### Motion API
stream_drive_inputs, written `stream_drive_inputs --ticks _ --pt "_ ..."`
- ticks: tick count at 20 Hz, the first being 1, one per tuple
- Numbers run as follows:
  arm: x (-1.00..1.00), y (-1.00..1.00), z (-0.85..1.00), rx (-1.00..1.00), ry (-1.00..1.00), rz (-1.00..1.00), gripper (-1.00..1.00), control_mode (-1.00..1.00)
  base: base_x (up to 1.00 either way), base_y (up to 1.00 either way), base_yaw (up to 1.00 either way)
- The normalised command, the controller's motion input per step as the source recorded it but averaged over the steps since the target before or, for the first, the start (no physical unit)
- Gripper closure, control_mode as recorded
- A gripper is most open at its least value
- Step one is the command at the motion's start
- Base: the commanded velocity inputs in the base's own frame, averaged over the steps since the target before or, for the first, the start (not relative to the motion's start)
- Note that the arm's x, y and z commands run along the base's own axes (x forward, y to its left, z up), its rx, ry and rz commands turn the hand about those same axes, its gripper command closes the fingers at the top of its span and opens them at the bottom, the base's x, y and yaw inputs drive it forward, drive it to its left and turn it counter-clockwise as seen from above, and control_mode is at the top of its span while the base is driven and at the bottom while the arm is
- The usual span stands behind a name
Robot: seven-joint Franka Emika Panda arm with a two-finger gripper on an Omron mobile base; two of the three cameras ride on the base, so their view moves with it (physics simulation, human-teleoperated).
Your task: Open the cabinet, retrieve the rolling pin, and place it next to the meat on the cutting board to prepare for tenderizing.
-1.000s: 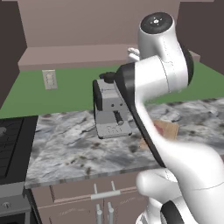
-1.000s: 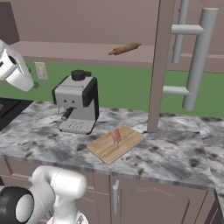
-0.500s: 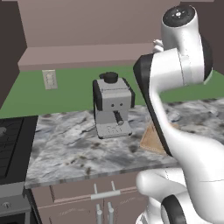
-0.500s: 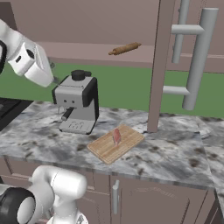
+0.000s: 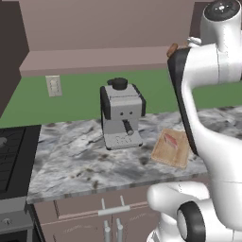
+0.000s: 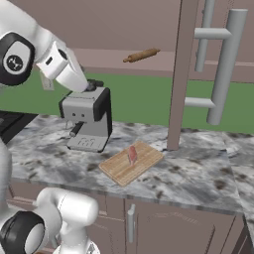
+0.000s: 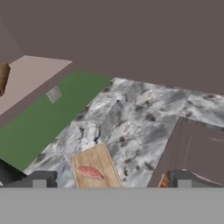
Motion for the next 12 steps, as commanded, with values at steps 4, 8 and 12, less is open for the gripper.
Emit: stream_drive_inputs --ticks 4,8,12 --pt "0.05 -0.26 0.00 0.00 0.02 0.00 -1.00 -1.00 0.00 0.00 0.00" --pt "0.35 -0.26 0.00 0.00 0.04 0.00 -1.00 -1.00 0.00 0.00 0.00" --pt "0.31 -0.18 0.01 0.00 0.00 0.00 -1.00 -1.00 0.00 0.00 0.00"
